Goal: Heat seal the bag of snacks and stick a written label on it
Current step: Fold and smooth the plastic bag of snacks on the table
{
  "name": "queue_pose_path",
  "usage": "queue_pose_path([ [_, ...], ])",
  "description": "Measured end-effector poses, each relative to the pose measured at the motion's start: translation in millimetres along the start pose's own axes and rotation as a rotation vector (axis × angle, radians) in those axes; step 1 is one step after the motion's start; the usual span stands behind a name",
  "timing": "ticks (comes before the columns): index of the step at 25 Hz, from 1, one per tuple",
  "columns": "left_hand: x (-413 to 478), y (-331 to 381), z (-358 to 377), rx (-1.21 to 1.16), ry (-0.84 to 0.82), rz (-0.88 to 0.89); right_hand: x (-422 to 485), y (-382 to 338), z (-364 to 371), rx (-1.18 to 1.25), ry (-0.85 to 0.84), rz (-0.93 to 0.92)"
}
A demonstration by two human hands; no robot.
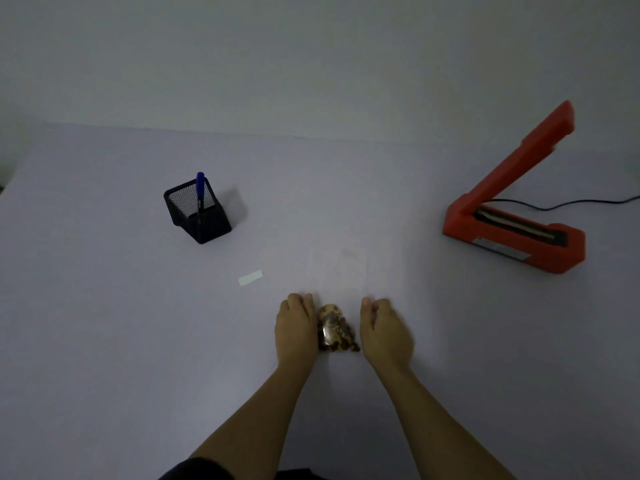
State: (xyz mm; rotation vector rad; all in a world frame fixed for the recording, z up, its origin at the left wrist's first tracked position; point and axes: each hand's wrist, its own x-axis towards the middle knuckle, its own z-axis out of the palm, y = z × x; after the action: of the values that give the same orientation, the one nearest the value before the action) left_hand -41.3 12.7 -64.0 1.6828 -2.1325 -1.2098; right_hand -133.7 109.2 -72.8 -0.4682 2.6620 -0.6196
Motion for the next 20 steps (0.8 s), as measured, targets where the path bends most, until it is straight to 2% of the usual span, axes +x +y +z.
queue_pose_path([
  [5, 11, 0, 11, 0.262, 0.057, 0.021, 4, -10, 8, -0.105, 0.044, -0.02],
  [7, 11, -1, 10, 0.286, 0.053, 0.036, 5, -9, 11, -0.123, 0.048, -0.029],
  [11, 13, -10, 10, 0.403, 0.08, 0.19, 5, -3, 16, -0.141, 0.047, -0.052],
  [14, 13, -10, 8, 0.422, 0.031, 0.169, 5, -2, 16, -0.153, 0.057, -0.067],
  [20, 12, -14, 9, 0.423, 0.051, 0.193, 6, -1, 17, -0.189, 0.018, -0.035],
])
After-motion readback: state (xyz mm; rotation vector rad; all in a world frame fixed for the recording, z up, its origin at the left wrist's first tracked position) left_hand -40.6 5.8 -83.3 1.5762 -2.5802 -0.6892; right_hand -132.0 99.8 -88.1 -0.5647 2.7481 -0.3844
